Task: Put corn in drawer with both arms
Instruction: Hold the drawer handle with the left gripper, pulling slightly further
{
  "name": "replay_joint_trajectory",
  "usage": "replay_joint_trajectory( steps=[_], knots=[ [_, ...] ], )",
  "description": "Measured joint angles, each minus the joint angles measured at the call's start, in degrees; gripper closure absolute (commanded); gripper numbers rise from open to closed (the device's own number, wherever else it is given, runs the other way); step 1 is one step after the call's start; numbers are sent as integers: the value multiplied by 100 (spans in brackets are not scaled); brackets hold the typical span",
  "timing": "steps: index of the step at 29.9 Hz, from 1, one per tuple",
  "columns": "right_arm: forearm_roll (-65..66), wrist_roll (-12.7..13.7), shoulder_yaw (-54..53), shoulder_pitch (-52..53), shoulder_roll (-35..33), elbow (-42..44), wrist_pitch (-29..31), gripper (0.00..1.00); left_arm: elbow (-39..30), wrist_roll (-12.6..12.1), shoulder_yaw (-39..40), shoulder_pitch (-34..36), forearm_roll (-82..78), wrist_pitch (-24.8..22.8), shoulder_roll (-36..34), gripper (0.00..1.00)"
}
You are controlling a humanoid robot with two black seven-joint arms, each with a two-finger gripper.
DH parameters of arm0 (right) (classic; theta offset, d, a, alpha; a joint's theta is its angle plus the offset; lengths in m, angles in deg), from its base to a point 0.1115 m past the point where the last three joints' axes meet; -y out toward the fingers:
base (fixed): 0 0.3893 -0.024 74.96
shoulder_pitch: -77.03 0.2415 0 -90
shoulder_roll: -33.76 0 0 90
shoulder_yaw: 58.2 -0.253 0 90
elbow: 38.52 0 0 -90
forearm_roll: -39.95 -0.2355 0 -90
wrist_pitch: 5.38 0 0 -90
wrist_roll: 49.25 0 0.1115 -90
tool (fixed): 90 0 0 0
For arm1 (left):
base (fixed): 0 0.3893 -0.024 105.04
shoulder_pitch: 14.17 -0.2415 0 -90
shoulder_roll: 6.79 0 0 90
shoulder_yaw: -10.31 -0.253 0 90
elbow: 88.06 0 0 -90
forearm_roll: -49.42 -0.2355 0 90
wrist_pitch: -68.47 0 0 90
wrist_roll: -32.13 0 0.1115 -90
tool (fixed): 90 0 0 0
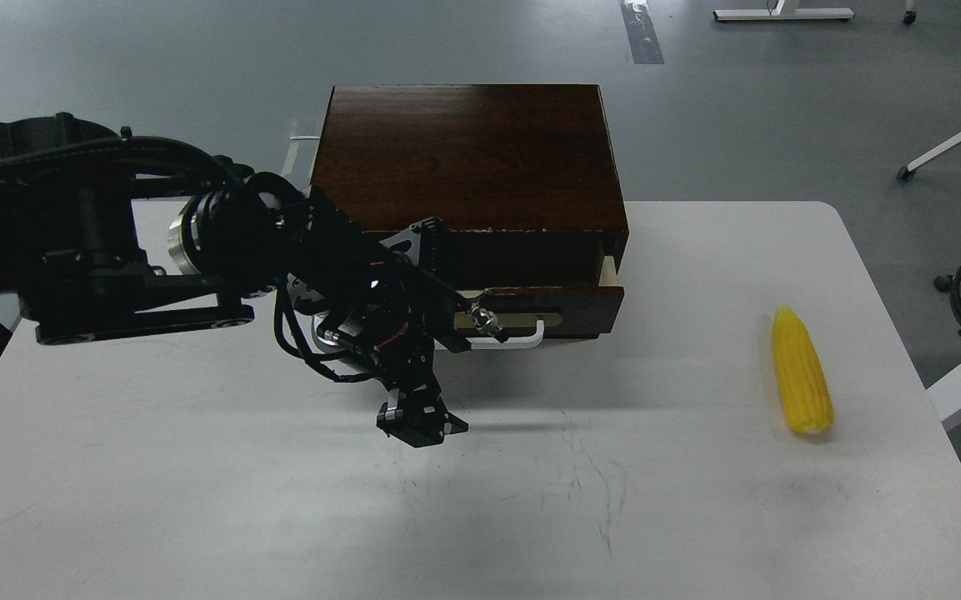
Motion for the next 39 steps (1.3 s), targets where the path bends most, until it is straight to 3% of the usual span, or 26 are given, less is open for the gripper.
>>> replay_joint_trajectory(
  steps=[39],
  knots=[
    [0, 0, 0, -17, 0, 0, 0, 0, 390, 0, 51, -159, 13, 0, 41, 9]
  ],
)
